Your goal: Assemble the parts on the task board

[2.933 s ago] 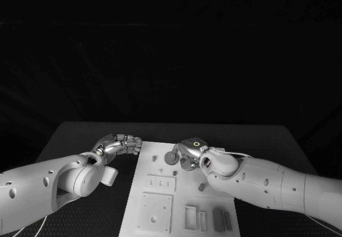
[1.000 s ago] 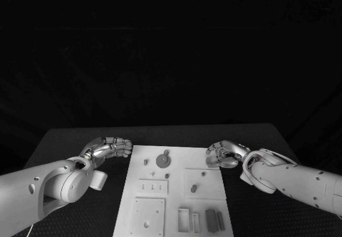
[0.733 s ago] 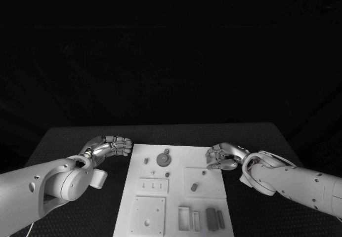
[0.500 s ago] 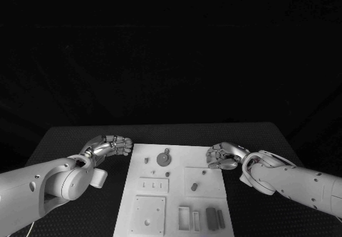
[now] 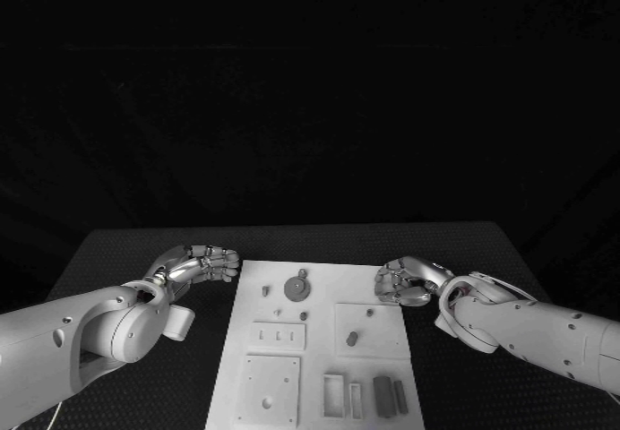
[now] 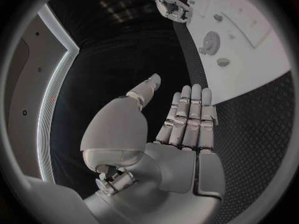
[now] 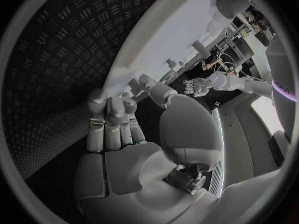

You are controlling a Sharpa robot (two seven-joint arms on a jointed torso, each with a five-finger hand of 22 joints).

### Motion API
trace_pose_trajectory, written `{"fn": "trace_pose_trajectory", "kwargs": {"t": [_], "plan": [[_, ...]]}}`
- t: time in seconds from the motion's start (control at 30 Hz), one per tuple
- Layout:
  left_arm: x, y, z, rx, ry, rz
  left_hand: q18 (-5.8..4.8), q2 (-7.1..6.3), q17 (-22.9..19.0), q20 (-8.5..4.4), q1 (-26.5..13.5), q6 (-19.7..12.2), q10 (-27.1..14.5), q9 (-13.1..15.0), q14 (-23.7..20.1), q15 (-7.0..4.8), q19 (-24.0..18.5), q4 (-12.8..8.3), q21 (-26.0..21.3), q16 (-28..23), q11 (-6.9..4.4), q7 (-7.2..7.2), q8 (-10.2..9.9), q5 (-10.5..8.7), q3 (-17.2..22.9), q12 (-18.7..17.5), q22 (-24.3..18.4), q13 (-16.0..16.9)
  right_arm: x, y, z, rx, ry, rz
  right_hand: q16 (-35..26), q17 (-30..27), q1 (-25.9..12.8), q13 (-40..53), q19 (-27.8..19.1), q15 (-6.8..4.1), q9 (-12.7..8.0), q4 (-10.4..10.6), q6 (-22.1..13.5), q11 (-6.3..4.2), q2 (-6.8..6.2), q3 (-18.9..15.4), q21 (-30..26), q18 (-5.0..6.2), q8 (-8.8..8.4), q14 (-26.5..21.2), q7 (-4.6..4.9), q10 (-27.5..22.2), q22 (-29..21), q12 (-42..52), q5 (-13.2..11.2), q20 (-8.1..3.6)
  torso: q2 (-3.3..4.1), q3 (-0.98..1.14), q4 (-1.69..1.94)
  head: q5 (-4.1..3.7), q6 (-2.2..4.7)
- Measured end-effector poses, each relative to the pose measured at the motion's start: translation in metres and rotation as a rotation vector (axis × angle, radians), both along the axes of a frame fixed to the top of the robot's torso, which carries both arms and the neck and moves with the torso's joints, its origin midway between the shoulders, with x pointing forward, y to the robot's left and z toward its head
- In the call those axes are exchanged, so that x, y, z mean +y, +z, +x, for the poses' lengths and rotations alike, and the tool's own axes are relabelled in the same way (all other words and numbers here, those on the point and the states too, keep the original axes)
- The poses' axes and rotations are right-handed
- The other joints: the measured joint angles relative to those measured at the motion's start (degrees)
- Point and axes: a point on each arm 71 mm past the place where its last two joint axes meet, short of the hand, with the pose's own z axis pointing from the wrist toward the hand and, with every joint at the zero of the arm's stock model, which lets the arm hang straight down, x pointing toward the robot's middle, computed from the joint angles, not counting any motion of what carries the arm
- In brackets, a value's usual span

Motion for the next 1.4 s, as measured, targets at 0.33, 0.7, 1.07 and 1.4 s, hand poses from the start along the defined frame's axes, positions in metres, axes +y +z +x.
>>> {"fn": "trace_pose_trajectory", "kwargs": {"t": [0.33,0.7,1.07,1.4], "plan": [[0.0001,-0.0001,0.0002,0.001,0.001,0.001,-0.26,-0.23,0.0,0.00,-0.2,0.0,0.0,0.0,0.0,0.00,0.0,0.0,0.0,0.0,0.00,0.00,0.0,0.00,0.0,0.0,0.0,0.0,0.0027,0.0003,0.0004,-0.007,0.001,0.000,0.0,0.1,0.0,-0.1,0.2,-0.19,0.3,0.5,0.0,-0.01,0.00,0.8,0.1,-0.01,0.66,0.2,-0.04,0.0,0.0,0.0,0.0,-0.16,-0.02,0.01,0.00,0.27,-0.03],[0.0005,-0.0002,0.0002,0.002,0.002,0.001,-0.27,-0.23,0.0,0.00,-0.2,0.0,0.0,0.0,0.0,0.00,0.0,-0.2,0.0,0.0,0.00,0.00,0.0,0.00,-0.2,-0.1,0.0,0.0,0.0052,0.0000,0.0009,-0.006,0.003,0.000,0.0,0.2,0.0,-0.1,0.4,-0.82,1.1,0.5,0.3,-0.54,0.00,0.8,0.3,-0.01,1.82,0.6,-0.29,0.5,0.0,0.1,0.0,0.00,-0.04,-0.04,0.03,0.51,-0.25],[0.0012,-0.0004,0.0002,0.004,0.006,0.004,-0.29,-0.46,0.1,0.00,-0.5,0.0,-0.2,-0.1,0.0,0.00,0.0,-0.3,0.0,0.0,0.21,0.00,0.0,0.00,0.0,-0.3,0.0,0.0,0.0060,-0.0008,0.0012,0.000,0.005,-0.005,0.0,0.3,0.1,0.4,0.4,-1.35,2.0,0.9,0.7,-1.06,1.82,1.6,0.5,0.03,2.67,0.5,-0.68,1.1,0.0,0.9,0.0,0.02,-0.04,-0.05,0.02,0.69,-0.32],[0.0016,-0.0005,0.0002,0.006,0.008,0.005,0.21,-0.46,0.1,0.00,-0.5,-0.2,-0.2,-0.1,0.0,0.00,0.0,-0.5,0.0,0.0,0.21,0.20,0.0,0.00,0.1,-0.3,0.0,0.0,0.0059,-0.0010,0.0012,0.001,0.002,-0.007,0.0,0.4,0.2,0.9,0.4,-1.64,2.7,0.3,1.0,-1.46,2.97,2.2,0.6,0.10,3.57,0.6,-1.03,1.5,0.0,1.6,0.0,0.03,-0.04,-0.04,0.00,0.68,-0.42]]}}
